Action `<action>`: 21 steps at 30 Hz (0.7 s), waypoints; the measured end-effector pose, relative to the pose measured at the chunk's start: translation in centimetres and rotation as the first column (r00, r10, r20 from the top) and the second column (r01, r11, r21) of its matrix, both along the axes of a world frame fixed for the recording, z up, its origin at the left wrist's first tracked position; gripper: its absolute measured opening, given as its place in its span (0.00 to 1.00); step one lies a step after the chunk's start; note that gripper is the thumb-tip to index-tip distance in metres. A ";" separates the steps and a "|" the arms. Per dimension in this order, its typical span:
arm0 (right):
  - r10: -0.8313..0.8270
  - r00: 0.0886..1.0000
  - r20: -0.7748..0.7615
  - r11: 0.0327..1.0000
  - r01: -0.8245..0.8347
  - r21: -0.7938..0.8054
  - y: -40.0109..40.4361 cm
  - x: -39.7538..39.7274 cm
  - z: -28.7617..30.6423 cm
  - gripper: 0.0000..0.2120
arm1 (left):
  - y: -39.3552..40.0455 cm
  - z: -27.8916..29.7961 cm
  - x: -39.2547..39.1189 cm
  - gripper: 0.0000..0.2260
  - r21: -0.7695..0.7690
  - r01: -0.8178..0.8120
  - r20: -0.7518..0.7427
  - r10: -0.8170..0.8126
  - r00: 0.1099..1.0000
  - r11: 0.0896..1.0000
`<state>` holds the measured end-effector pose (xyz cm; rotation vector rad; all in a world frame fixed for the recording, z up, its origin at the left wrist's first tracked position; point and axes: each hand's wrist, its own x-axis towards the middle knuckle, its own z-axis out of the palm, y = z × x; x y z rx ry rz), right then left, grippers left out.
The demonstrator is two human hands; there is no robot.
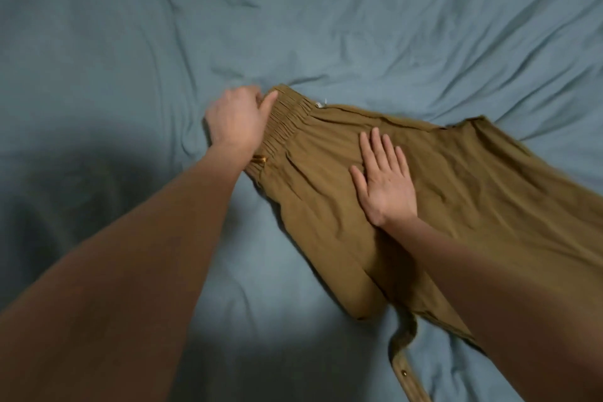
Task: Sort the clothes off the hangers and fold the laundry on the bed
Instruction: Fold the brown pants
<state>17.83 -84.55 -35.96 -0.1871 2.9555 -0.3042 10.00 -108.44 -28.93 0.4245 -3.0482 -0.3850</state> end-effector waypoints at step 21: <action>-0.089 0.987 -0.131 0.928 0.034 -0.371 -6.8 -7.4 3.4 0.14 | 0.2 -0.5 -1.1 0.13 0.464 0.334 -0.086 -0.334 0.939 0.820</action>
